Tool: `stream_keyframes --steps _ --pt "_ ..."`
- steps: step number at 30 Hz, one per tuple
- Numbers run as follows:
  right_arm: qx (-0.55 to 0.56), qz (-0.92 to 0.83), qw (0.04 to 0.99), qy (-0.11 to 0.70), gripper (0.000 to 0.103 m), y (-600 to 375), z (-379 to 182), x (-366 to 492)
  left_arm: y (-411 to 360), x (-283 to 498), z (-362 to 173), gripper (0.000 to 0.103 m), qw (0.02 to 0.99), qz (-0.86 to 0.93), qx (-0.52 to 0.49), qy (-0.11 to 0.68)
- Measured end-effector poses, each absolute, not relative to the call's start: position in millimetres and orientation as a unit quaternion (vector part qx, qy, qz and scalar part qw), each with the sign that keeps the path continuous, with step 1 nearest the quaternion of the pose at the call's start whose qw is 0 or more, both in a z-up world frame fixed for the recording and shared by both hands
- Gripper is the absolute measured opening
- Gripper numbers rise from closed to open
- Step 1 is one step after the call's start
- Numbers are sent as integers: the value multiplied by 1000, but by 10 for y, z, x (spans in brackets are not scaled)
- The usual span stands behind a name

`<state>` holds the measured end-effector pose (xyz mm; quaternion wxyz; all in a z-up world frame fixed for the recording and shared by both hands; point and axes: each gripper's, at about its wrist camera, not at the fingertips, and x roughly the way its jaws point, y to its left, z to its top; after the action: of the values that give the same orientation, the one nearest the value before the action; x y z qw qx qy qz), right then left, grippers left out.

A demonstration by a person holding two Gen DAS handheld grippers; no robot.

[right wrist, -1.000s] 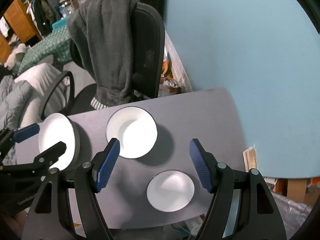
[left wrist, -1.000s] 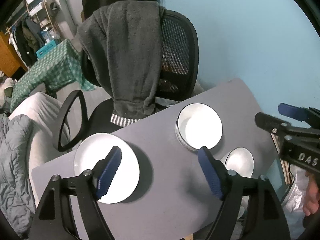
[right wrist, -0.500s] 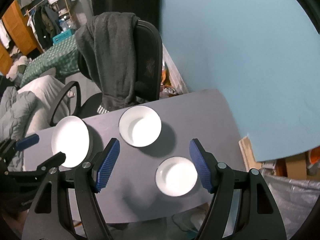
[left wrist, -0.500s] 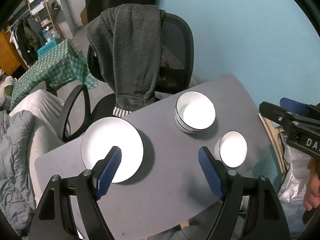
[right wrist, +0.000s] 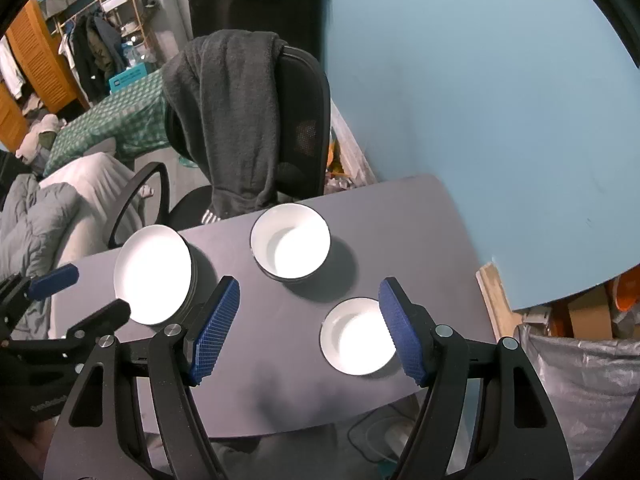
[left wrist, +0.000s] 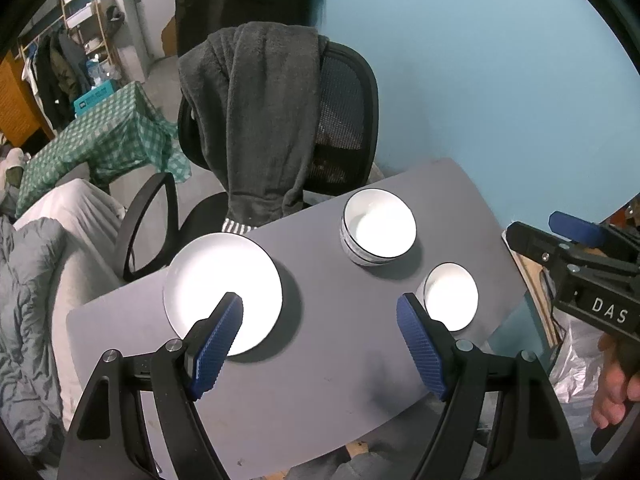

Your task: Organize plates and bowls

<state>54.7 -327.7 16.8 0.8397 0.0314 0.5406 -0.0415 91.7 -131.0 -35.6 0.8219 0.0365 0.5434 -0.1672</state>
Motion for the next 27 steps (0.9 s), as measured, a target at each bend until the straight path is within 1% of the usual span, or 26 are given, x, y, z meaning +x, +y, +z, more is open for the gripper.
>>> stream_keyframes --steps 15,27 --pt "22 -51 835 548 71 -3378 123 402 -1489 799 -376 80 817 -176 48 546" --pt "36 -43 827 560 71 -3774 -79 403 -1967 778 -653 80 807 -175 66 561"
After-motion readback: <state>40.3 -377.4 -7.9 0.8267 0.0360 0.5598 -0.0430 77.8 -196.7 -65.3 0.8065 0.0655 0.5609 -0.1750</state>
